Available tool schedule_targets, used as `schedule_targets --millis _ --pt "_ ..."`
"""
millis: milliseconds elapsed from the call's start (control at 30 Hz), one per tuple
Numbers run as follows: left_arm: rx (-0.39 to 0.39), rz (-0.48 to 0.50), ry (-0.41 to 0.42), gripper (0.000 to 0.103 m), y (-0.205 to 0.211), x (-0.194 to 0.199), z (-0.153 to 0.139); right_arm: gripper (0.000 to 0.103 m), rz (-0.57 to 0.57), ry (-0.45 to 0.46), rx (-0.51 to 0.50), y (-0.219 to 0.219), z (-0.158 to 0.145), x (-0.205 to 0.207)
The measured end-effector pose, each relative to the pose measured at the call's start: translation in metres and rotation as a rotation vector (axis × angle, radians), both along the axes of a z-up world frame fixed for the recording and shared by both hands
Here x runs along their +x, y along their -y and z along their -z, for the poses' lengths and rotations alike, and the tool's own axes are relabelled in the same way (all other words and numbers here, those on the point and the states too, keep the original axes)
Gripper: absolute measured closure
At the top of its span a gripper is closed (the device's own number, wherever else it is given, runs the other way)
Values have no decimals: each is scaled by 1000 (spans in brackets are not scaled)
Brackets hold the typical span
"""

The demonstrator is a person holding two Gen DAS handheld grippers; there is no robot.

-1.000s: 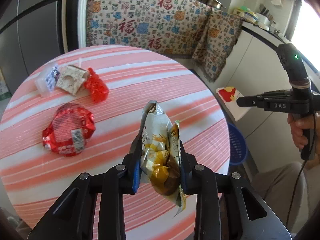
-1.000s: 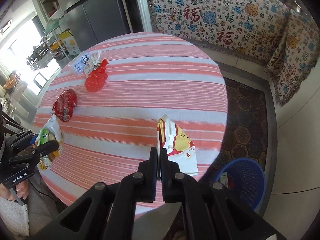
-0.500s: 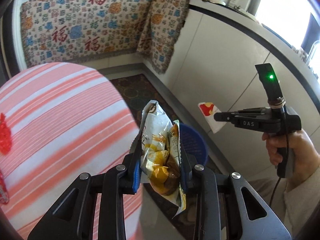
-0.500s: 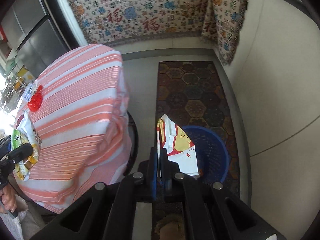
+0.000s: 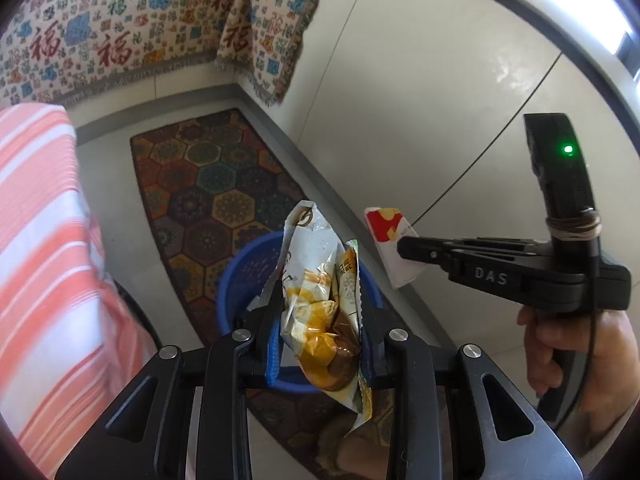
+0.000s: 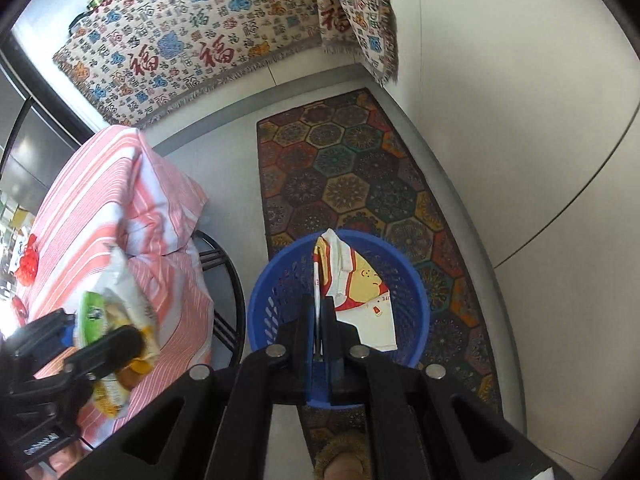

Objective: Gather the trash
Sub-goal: 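Carry the chip bag and paper wrapper over the blue basket and release both, then bring both open grippers back over the table toward the red Coca-Cola bag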

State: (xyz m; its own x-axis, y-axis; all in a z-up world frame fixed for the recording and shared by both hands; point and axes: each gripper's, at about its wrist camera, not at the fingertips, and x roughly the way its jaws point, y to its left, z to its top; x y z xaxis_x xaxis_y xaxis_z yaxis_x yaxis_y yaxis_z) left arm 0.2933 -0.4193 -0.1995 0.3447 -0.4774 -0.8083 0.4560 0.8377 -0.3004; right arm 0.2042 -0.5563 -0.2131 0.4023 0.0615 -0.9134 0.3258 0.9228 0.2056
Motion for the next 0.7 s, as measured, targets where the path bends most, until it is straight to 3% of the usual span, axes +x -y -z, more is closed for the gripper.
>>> schedule_targets --millis 267,300,367,433,533,700 --pt "38 22 -29 71 31 12 29 97 15 -26 41 21 23 6" --pt "53 18 -30 68 34 14 33 96 18 -27 49 24 25 6" --pt "47 14 -46 41 39 20 40 95 30 -24 55 28 29 7" --pt "24 -2 -49 32 39 24 42 69 45 -18 60 31 30 6" --pt "5 -19 -46 32 39 29 35 66 59 12 55 35 25 3" --pt "-37 -40 17 30 21 8 -5 66 71 120 -56 30 -2 -4"
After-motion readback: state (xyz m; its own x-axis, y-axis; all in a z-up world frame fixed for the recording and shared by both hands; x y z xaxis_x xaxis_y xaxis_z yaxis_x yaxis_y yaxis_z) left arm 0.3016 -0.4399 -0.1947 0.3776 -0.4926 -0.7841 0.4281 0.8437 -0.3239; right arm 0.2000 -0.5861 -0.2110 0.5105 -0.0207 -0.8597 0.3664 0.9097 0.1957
